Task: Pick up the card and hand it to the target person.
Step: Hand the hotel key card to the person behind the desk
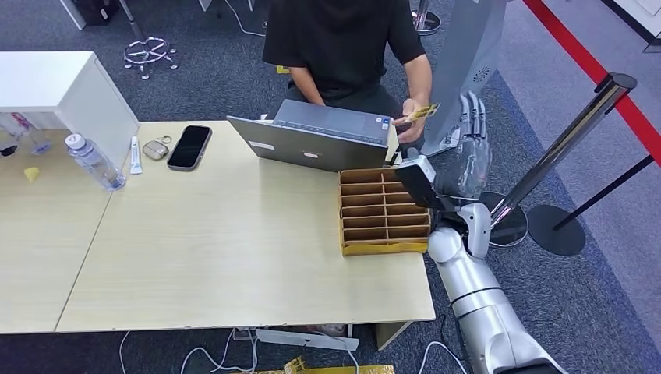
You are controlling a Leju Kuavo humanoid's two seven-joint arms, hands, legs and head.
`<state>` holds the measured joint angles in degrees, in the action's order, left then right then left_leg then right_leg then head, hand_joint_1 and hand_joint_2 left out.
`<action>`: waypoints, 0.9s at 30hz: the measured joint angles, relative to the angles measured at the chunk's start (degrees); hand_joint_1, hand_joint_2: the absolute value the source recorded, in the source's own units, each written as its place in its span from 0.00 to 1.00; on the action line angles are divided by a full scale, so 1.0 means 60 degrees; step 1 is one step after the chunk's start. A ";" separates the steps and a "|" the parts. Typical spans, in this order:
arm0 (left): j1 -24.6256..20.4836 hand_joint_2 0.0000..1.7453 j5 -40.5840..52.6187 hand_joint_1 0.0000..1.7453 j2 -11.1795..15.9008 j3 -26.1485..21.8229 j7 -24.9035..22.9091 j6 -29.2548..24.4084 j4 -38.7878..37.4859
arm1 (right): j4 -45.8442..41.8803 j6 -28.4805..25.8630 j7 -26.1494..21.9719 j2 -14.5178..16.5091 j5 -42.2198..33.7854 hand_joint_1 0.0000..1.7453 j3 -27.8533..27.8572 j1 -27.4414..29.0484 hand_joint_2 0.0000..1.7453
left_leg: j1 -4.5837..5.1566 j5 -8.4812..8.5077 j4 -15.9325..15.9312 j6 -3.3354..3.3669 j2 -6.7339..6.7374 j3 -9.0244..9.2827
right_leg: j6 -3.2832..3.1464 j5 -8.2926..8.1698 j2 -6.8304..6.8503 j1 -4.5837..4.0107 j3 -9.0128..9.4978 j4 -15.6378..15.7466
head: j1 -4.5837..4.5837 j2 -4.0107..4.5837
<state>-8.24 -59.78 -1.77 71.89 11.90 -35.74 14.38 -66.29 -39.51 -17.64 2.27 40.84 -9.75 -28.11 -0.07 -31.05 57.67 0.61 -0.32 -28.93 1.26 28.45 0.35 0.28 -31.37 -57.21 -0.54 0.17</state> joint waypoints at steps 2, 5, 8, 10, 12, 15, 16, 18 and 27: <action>0.0024 0.00 -0.0064 0.00 0.0006 0.0000 0.0055 -0.0026 0.0000 | -0.0609 0.0003 -0.0405 0.0395 -0.0500 0.00 0.0467 0.0440 1.00 | 0.0000 0.0000 0.0000 0.0000 0.0004 0.0002 | 0.0000 0.0000 -0.0006 0.0000 -0.0001 0.0000 | 0.0002 0.0000; 0.0042 0.00 -0.0137 0.00 0.0016 0.0000 0.0123 -0.0039 0.0000 | -0.1291 0.0007 -0.0614 0.0851 -0.0874 0.00 0.0866 0.0993 1.00 | 0.0000 -0.0001 -0.0001 -0.0001 0.0007 0.0002 | -0.0002 0.0002 -0.0011 0.0000 -0.0002 0.0001 | 0.0001 0.0000; 0.0053 0.00 -0.0211 0.00 0.0027 -0.0007 0.0191 -0.0047 0.0000 | -0.1818 0.0013 -0.0666 0.1197 -0.1271 0.00 0.1091 0.1440 1.00 | 0.0000 -0.0001 -0.0003 -0.0001 0.0008 0.0003 | -0.0003 0.0002 -0.0012 0.0000 -0.0001 0.0001 | 0.0001 0.0000; 0.0054 0.00 -0.0298 0.00 0.0032 -0.0016 0.0244 -0.0049 0.0000 | -0.2009 0.0019 -0.0640 0.1345 -0.1590 0.00 0.1132 0.1718 1.00 | -0.0001 -0.0001 -0.0003 -0.0001 0.0008 0.0004 | -0.0004 0.0002 -0.0013 -0.0001 -0.0001 0.0001 | 0.0000 0.0000; 0.0057 0.00 -0.0380 0.00 0.0036 -0.0022 0.0276 -0.0050 0.0000 | -0.2065 0.0024 -0.0655 0.1460 -0.1832 0.00 0.1133 0.1992 1.00 | -0.0001 -0.0001 -0.0004 -0.0001 0.0008 0.0003 | -0.0004 0.0002 -0.0013 0.0000 -0.0001 0.0001 | 0.0000 0.0000; 0.0059 0.00 -0.0462 0.00 0.0046 -0.0026 0.0311 -0.0053 0.0000 | -0.2059 0.0027 -0.0698 0.1637 -0.2078 0.00 0.1128 0.2305 1.00 | -0.0001 -0.0001 -0.0004 -0.0001 0.0008 0.0001 | -0.0004 0.0003 -0.0013 0.0000 -0.0001 0.0001 | 0.0001 0.0000; 0.0059 0.00 -0.0485 0.00 0.0048 -0.0027 0.0324 -0.0056 0.0000 | -0.2040 0.0030 -0.0700 0.1681 -0.2120 0.00 0.1113 0.2380 1.00 | -0.0001 -0.0001 -0.0005 -0.0001 0.0008 0.0001 | -0.0004 0.0003 -0.0013 0.0000 -0.0001 0.0001 | 0.0000 0.0000; 0.0058 0.00 -0.0517 0.00 0.0053 -0.0032 0.0351 -0.0061 0.0000 | -0.1974 0.0036 -0.0710 0.1739 -0.2131 0.00 0.1064 0.2506 1.00 | -0.0001 -0.0001 -0.0005 -0.0001 0.0008 0.0000 | -0.0004 0.0003 -0.0013 0.0000 -0.0001 0.0001 | 0.0000 0.0000; 0.0059 0.00 -0.0653 0.00 0.0076 -0.0100 0.0407 -0.0076 0.0000 | -0.1427 0.0040 -0.0600 0.1934 -0.2327 0.00 0.0661 0.2907 1.00 | -0.0002 -0.0001 -0.0006 -0.0002 0.0008 -0.0001 | -0.0007 0.0005 -0.0012 -0.0001 -0.0001 0.0001 | -0.0001 0.0000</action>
<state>-7.89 -63.70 -1.31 71.29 14.34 -36.20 14.38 -74.85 -39.27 -21.24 13.87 26.88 -5.78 -10.67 -0.09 -31.06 57.63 0.60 -0.27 -28.93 1.22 28.48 0.28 0.28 -31.38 -57.20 -0.55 0.17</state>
